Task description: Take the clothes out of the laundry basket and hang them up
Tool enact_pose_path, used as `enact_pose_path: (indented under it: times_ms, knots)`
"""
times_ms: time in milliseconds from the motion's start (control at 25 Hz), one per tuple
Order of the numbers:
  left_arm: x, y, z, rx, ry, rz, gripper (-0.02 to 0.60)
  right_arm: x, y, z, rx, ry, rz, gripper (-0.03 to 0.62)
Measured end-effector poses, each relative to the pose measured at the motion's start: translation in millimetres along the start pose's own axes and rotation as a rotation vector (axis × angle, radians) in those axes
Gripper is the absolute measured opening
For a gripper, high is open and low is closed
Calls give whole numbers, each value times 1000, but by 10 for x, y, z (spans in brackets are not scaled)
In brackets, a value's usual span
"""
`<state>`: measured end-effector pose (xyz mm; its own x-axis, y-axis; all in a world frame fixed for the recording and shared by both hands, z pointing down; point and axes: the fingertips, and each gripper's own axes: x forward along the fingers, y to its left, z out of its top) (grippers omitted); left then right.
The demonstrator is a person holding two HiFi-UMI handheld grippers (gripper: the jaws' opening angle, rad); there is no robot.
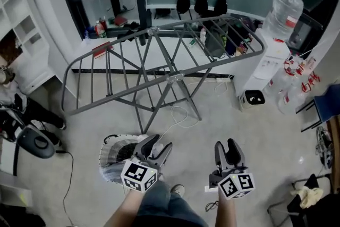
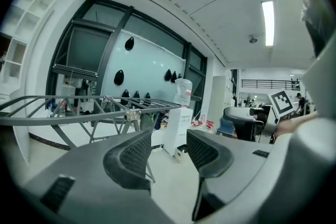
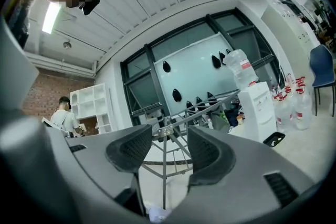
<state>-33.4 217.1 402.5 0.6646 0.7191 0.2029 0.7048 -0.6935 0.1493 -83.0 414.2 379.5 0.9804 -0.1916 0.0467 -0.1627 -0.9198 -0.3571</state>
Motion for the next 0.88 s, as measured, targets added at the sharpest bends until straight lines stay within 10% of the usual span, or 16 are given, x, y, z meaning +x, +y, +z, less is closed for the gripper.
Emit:
enact_pose_path:
  times_ms: [880]
  knots:
    - [609,1295,532,-12,-100,117,206,1677,434,115,-50,21,165,207]
